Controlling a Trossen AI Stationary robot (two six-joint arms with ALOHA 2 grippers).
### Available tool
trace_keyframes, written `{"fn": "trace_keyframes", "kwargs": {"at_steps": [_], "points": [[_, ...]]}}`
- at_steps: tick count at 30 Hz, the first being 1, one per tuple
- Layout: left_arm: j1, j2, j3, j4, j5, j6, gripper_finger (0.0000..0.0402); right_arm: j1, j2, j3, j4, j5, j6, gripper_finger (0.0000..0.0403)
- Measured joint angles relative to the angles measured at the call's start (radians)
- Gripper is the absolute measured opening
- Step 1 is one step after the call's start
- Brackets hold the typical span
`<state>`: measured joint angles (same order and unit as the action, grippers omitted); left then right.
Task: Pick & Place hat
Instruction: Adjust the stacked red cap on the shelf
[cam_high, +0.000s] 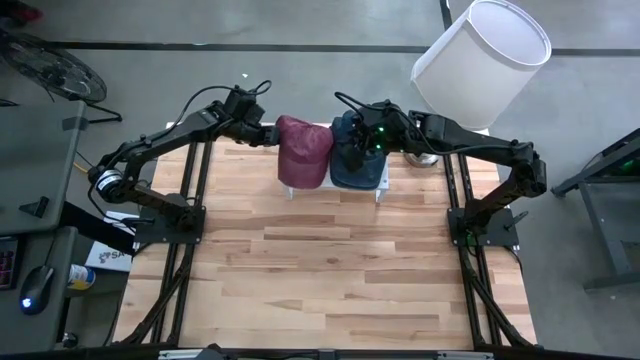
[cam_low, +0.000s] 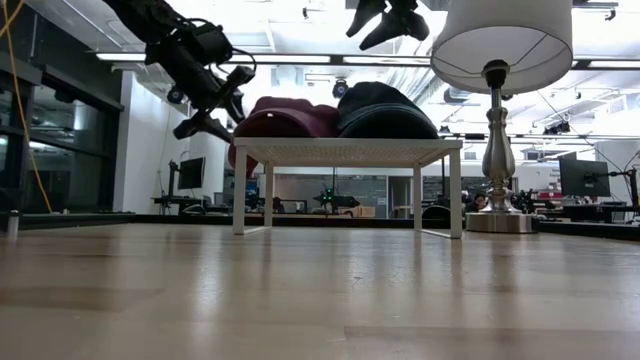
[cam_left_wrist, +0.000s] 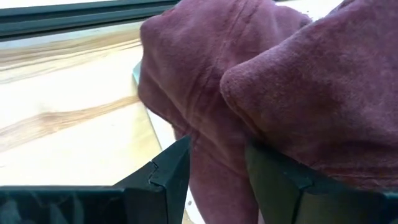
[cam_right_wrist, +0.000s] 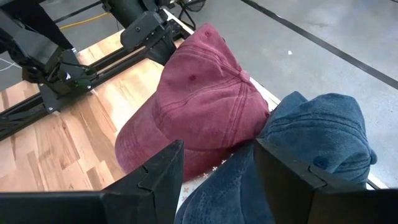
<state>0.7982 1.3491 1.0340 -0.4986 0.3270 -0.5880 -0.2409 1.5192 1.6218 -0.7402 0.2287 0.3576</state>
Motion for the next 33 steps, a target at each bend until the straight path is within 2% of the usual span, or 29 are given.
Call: {"fn": "trace_keyframes", "kwargs": {"at_steps": [33], "points": [[0.0, -0.073, 0.0, -0.055, -0.076, 0.162, 0.0155, 0.0, 0.0, 0.0, -0.004, 0.005, 0.004, 0.0188]]}}
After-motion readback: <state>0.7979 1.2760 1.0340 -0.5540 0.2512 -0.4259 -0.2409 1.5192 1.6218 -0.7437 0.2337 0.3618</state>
